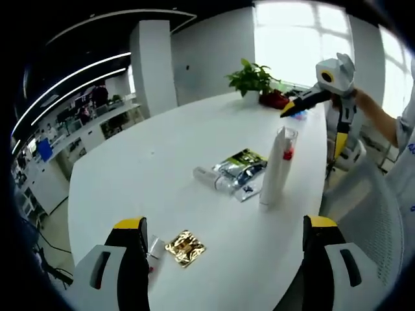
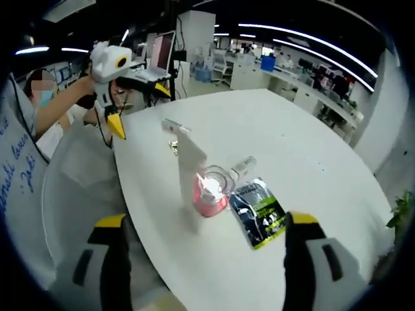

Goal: Arrange the skincare products in the storage area until every visible bottle or jar stands upright without overlapping.

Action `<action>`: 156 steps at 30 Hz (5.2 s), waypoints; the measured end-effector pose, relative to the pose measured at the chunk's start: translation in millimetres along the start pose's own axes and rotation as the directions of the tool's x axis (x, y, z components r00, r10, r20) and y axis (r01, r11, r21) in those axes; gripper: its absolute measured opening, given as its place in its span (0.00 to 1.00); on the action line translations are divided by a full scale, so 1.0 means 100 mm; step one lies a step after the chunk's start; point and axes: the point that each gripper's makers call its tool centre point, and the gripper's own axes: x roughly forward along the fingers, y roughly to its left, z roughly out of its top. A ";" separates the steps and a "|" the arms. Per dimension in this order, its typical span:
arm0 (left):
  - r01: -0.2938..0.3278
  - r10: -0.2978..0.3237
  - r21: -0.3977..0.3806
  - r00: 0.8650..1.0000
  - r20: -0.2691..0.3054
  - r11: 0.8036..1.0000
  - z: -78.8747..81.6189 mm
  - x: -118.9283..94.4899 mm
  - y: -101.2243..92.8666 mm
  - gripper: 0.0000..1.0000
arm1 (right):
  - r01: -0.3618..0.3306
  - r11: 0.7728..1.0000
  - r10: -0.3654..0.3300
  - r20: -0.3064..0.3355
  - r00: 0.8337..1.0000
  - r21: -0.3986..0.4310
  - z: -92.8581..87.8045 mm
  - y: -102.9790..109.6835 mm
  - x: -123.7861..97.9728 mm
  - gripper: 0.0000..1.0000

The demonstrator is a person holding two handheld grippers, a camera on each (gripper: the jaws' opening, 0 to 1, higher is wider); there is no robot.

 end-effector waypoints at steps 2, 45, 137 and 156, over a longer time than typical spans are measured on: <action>-0.012 0.012 0.012 1.000 -0.013 1.000 -0.04 0.01 0.06 0.97 | -0.003 1.000 0.003 -0.004 1.000 0.008 -0.03 -0.01 0.01 1.00; 0.091 -0.044 0.077 0.880 -0.473 0.993 -1.10 0.21 0.85 0.94 | 0.018 0.995 -0.022 0.038 0.999 0.096 -0.14 -0.08 0.02 1.00; 0.034 0.011 0.083 0.869 -0.494 0.996 -1.16 0.30 1.15 0.16 | -0.020 0.985 0.007 0.072 0.997 0.173 -0.27 0.12 0.08 0.95; 0.082 -0.013 0.162 0.921 -0.389 0.983 -0.84 0.24 0.44 0.16 | -0.016 0.971 -0.013 0.120 0.993 0.237 -0.30 0.20 0.03 0.87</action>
